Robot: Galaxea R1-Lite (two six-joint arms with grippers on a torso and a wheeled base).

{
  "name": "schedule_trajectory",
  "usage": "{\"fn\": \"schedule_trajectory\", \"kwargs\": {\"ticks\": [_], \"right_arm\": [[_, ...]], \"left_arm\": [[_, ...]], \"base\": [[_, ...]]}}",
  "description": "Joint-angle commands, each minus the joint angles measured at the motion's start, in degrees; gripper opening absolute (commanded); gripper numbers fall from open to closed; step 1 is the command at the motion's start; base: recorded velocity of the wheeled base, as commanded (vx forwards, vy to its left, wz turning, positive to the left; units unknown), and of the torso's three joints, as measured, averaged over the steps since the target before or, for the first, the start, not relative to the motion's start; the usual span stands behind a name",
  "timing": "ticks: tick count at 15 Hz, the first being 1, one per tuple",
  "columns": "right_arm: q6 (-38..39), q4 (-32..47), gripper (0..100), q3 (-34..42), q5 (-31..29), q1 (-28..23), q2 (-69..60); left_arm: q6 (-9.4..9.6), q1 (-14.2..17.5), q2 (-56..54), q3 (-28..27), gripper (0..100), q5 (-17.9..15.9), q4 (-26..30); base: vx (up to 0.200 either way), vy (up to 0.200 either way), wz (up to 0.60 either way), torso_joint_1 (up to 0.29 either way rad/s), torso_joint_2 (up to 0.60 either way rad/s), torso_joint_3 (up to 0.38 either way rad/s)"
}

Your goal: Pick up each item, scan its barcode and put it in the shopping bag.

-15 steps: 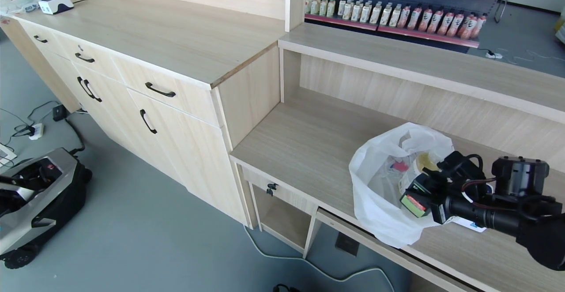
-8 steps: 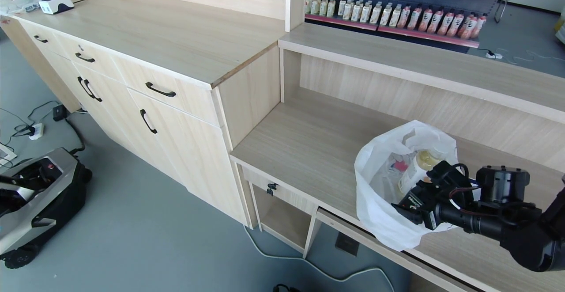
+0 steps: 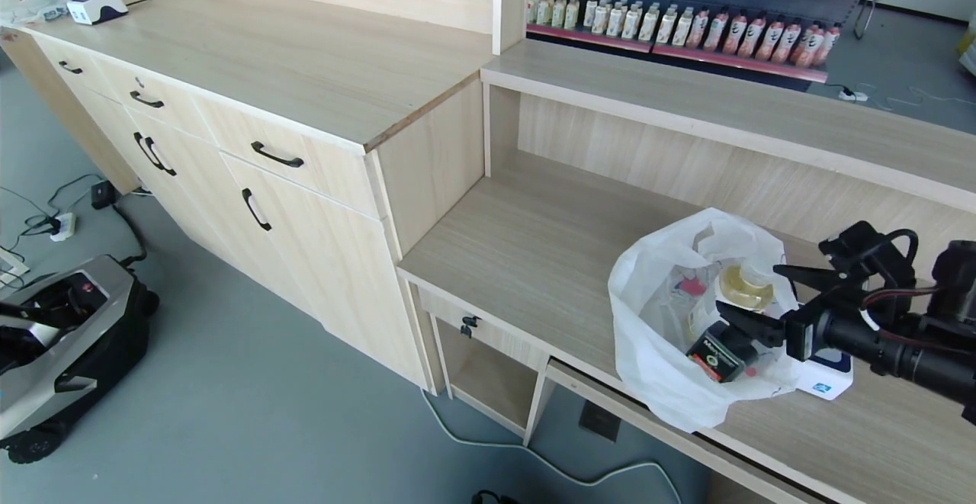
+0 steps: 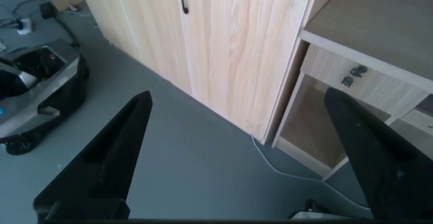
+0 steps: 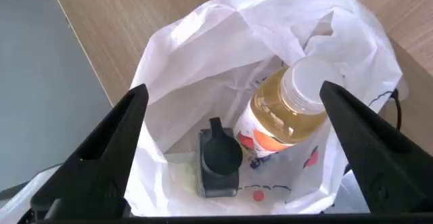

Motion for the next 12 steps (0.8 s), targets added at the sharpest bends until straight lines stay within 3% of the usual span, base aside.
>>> {"fn": "schedule_trajectory", "kwargs": {"ticks": [1, 2, 4, 6, 7, 9, 11, 12], "right_arm": [[-1.22, 8.92, 100, 2.14, -1.22, -7.81, -21.81], [-1.22, 10.06, 100, 2.05, -1.40, -8.78, -23.05], [0.71, 12.17, 100, 2.05, -7.81, -15.72, -27.09], [2.21, 13.58, 100, 2.32, -9.22, -18.80, -27.53], [2.47, 15.34, 100, 3.81, -10.01, -23.02, -27.70], [2.91, 15.25, 100, 5.13, -13.97, -23.20, -27.18], [4.14, 15.34, 100, 5.48, -15.46, -23.02, -27.26], [9.68, 15.42, 100, 7.94, -15.72, -22.76, -29.46]], "left_arm": [[-0.02, 0.00, -0.02, 0.01, 100, 0.02, -0.04], [-0.02, 0.00, -0.02, 0.01, 100, 0.02, -0.04], [-0.02, 0.00, -0.02, 0.01, 100, 0.02, -0.04], [-0.02, 0.00, -0.02, 0.01, 100, 0.02, -0.04], [-0.02, 0.00, -0.02, 0.01, 100, 0.02, -0.04], [-0.02, 0.00, -0.02, 0.01, 100, 0.02, -0.04], [-0.02, 0.00, -0.02, 0.01, 100, 0.02, -0.04], [-0.02, 0.00, -0.02, 0.01, 100, -0.07, -0.04]], "base": [[0.000, 0.000, -0.60, 0.002, 0.00, 0.002], [0.000, 0.000, -0.60, -0.002, 0.00, 0.002], [0.000, 0.000, -0.60, 0.002, 0.00, 0.002], [0.000, 0.000, -0.60, -0.002, 0.00, 0.005], [0.000, 0.000, -0.60, -0.002, 0.01, 0.002], [0.000, 0.000, -0.60, 0.000, 0.00, 0.002], [0.000, 0.000, 0.00, 0.000, 0.00, 0.000], [0.000, 0.000, 0.00, 0.000, 0.00, 0.000]]}}
